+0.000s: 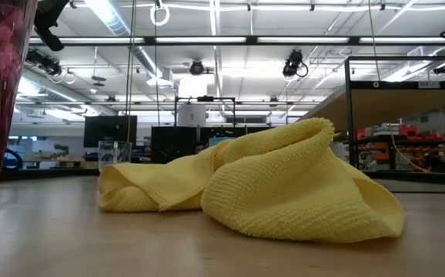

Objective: Stack small to large cups/mugs on shelf
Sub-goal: Move the blue mug to the bottom right of the table

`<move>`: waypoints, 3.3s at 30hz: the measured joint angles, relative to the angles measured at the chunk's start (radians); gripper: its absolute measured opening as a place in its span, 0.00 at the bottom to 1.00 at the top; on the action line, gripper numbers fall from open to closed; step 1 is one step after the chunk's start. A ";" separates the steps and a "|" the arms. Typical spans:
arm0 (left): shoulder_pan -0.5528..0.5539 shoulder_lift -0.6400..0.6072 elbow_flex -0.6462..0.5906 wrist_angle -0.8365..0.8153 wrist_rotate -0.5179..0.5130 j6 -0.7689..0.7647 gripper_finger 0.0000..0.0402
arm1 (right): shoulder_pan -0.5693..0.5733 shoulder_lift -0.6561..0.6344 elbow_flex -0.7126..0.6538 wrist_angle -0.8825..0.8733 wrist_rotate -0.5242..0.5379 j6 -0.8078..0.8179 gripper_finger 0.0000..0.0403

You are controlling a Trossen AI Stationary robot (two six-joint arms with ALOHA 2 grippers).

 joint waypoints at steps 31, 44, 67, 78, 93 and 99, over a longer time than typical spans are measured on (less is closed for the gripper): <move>0.000 0.000 0.000 -0.082 0.000 -0.076 0.43 | -0.110 -0.086 -0.001 -1.073 -0.028 1.094 0.20; 0.000 0.000 0.000 -0.113 0.000 -0.079 0.43 | -0.107 0.080 -0.001 -0.630 -0.414 0.641 0.17; 0.000 0.000 0.000 -0.149 0.000 -0.113 0.43 | 0.224 -0.008 -0.369 0.304 -0.721 -0.045 0.16; 0.000 0.000 0.000 -0.158 -0.010 -0.114 0.43 | 0.194 -0.271 -0.942 0.932 -0.722 -0.100 0.16; 0.000 0.000 0.000 -0.195 -0.071 -0.161 0.43 | -0.233 -0.400 -1.220 0.997 -0.723 0.083 0.16; 0.000 0.000 0.000 -0.200 -0.071 -0.166 0.43 | -0.510 -0.393 -1.220 0.856 -0.825 0.265 0.16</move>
